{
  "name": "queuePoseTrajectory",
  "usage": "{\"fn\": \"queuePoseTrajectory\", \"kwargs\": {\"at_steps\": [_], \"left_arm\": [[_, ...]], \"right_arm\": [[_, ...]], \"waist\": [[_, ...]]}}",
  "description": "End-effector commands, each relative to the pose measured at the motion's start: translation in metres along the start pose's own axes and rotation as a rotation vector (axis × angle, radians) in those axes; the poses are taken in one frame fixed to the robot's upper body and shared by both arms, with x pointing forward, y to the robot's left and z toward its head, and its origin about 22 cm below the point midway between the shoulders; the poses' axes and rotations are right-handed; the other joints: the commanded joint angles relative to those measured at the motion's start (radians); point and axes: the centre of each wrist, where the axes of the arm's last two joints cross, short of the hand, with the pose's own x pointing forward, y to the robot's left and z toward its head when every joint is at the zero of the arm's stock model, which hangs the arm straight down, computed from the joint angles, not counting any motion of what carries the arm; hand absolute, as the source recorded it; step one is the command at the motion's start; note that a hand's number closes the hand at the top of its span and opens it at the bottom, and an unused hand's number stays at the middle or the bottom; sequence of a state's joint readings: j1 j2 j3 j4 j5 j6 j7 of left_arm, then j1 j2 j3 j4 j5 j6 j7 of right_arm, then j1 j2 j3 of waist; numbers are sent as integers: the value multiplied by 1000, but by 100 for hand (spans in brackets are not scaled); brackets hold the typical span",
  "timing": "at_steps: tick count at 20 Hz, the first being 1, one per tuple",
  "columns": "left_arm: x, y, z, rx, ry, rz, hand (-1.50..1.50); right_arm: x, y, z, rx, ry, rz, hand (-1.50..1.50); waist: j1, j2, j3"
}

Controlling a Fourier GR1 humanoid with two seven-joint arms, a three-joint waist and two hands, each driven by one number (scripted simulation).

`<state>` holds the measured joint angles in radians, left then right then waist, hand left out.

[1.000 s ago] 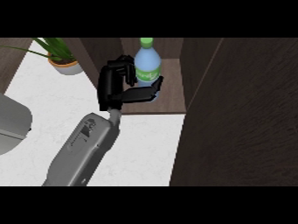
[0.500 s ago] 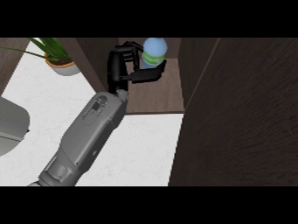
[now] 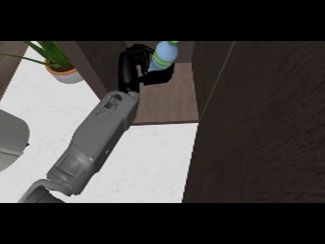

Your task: Pick up the bottled water, place it into the cabinet and close the cabinet

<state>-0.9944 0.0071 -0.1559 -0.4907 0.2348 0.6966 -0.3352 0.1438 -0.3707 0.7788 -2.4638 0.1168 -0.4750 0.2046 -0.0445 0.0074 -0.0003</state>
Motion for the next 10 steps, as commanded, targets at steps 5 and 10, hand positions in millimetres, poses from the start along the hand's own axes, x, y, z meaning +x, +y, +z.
{"fn": "queuePoseTrajectory", "kwargs": {"at_steps": [5, 10], "left_arm": [[-11, 1, -8, 33, 45, -58, 150], [-30, 6, -1, 62, 59, -94, 150]], "right_arm": [[23, -5, 4, -4, -38, -17, -150], [15, -1, 8, 14, -31, -6, -150]], "waist": [[-1, 6, -1], [-25, 12, -1]]}}
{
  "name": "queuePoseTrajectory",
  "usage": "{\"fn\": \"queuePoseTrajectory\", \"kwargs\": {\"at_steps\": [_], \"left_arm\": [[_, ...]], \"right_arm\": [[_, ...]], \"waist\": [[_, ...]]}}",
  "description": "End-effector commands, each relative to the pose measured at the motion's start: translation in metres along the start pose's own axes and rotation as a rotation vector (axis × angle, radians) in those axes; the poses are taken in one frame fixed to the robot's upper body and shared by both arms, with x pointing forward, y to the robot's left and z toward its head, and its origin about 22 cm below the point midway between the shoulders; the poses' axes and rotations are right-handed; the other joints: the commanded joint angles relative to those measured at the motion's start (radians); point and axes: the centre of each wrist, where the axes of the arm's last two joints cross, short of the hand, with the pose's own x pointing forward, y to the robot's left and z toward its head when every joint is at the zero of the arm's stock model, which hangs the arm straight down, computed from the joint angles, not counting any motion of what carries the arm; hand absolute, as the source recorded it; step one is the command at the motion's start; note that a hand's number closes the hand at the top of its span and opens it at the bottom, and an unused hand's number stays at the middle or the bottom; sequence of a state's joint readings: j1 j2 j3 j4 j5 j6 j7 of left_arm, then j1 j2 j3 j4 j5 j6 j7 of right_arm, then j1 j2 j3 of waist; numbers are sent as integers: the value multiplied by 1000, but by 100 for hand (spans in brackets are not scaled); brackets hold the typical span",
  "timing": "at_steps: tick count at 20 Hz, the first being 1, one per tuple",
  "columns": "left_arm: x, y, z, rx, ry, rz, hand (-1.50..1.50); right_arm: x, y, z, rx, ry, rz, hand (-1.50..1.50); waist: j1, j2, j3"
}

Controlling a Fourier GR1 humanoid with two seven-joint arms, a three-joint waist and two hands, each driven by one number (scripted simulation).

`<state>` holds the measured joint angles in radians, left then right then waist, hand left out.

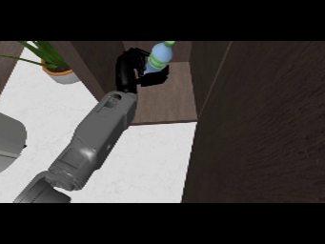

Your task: Pick up the bottled water, place it into the cabinet and close the cabinet

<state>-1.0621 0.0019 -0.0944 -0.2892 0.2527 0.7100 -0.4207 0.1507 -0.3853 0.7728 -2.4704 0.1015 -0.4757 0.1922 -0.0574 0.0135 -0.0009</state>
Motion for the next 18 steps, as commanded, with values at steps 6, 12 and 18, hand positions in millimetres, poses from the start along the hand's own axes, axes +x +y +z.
{"fn": "queuePoseTrajectory", "kwargs": {"at_steps": [6, 12, 18], "left_arm": [[-16, 13, -5, 66, -8, -114, -150], [-38, 19, 4, 35, 0, -260, -150], [-43, 16, 11, 90, -5, -271, -150]], "right_arm": [[6, 0, 6, 38, -31, -2, -150], [15, 2, 8, 39, -45, -21, -150], [23, -5, 10, 44, -47, -21, -150]], "waist": [[-13, 9, 0], [-14, 6, 0], [-22, 10, -1]]}}
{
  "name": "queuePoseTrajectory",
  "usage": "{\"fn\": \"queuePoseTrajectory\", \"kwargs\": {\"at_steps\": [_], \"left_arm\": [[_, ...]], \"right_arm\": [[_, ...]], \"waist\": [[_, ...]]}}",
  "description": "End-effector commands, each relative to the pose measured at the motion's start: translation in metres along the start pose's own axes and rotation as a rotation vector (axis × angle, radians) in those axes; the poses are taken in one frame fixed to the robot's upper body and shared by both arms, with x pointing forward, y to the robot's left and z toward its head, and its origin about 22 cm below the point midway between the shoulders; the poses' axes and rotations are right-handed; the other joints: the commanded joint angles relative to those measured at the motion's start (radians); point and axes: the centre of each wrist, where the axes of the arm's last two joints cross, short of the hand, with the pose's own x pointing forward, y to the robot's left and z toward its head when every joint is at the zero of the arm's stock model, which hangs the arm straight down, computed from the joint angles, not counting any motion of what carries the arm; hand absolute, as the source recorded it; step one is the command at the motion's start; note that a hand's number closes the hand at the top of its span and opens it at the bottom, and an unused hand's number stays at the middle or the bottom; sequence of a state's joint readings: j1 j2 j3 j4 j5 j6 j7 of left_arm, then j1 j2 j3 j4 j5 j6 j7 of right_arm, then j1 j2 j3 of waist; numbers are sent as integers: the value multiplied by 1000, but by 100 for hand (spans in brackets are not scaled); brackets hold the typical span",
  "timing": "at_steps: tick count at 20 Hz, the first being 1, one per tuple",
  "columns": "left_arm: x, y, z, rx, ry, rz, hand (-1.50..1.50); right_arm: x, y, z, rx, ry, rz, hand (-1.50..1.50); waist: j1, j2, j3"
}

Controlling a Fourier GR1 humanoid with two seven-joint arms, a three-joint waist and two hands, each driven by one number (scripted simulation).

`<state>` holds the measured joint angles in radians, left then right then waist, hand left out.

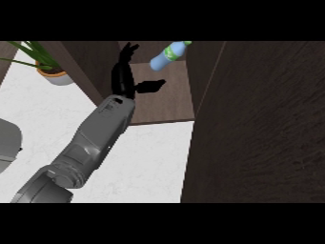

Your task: Pick up the bottled water, place it into the cabinet and close the cabinet

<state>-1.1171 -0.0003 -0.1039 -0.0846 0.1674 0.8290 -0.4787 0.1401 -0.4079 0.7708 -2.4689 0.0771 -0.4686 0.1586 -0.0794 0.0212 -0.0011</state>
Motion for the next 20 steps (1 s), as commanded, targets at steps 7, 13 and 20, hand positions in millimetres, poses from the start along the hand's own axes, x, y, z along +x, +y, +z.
{"fn": "queuePoseTrajectory", "kwargs": {"at_steps": [7, 13, 20], "left_arm": [[-7, 1, 4, -2, 5, 51, -150], [15, 2, -7, -95, -156, 299, 150], [5, 6, -1, -179, -203, 520, 150]], "right_arm": [[6, 6, 5, 27, -15, -18, -150], [12, -2, 2, 11, -13, -11, -150], [13, 3, 10, 21, 3, -10, -150]], "waist": [[-1, 1, -1], [24, -4, -1], [30, -16, 0]]}}
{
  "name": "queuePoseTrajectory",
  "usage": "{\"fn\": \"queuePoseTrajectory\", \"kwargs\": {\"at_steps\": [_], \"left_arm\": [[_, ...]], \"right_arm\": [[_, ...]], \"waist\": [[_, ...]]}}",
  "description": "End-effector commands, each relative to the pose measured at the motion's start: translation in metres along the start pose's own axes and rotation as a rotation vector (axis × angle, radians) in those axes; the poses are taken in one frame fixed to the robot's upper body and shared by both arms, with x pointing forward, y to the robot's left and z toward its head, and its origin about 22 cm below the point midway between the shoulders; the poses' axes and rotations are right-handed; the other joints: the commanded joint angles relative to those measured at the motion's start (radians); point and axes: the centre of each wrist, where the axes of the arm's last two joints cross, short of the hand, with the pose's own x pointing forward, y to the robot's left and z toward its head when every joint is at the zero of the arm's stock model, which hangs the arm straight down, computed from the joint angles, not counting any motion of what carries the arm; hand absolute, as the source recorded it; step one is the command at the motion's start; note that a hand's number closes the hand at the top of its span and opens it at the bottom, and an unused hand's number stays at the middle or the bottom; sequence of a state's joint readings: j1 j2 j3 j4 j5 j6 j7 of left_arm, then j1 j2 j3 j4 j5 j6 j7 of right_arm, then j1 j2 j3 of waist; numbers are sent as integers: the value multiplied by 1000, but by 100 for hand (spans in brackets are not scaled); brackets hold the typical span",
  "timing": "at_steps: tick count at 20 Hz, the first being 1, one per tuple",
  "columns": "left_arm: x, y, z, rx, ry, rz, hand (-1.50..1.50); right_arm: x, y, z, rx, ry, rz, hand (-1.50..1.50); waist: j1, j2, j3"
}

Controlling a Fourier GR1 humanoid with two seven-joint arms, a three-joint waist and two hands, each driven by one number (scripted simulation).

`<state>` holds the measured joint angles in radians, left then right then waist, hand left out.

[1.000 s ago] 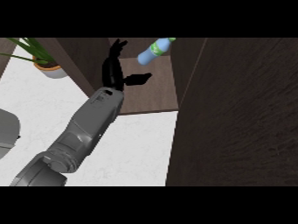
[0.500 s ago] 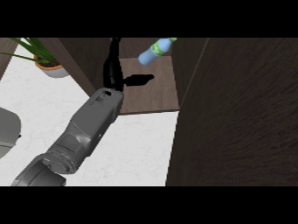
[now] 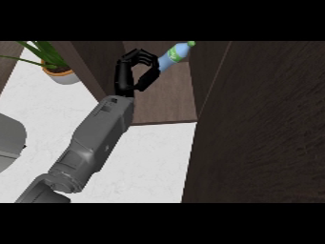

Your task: Pick up the bottled water, place it into the cabinet and close the cabinet

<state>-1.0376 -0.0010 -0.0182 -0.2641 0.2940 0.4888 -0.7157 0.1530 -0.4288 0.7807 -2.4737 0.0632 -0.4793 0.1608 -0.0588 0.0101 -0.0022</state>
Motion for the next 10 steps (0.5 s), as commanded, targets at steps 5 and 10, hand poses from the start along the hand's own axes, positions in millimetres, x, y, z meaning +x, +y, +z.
{"fn": "queuePoseTrajectory", "kwargs": {"at_steps": [5, 10], "left_arm": [[-20, 10, 25, -129, -14, 227, 150], [6, -3, 19, -244, 29, 369, 150]], "right_arm": [[22, 2, 5, -31, -34, 10, -150], [21, -8, 9, -66, -38, 50, -150]], "waist": [[34, -14, 0], [60, -28, 2]]}}
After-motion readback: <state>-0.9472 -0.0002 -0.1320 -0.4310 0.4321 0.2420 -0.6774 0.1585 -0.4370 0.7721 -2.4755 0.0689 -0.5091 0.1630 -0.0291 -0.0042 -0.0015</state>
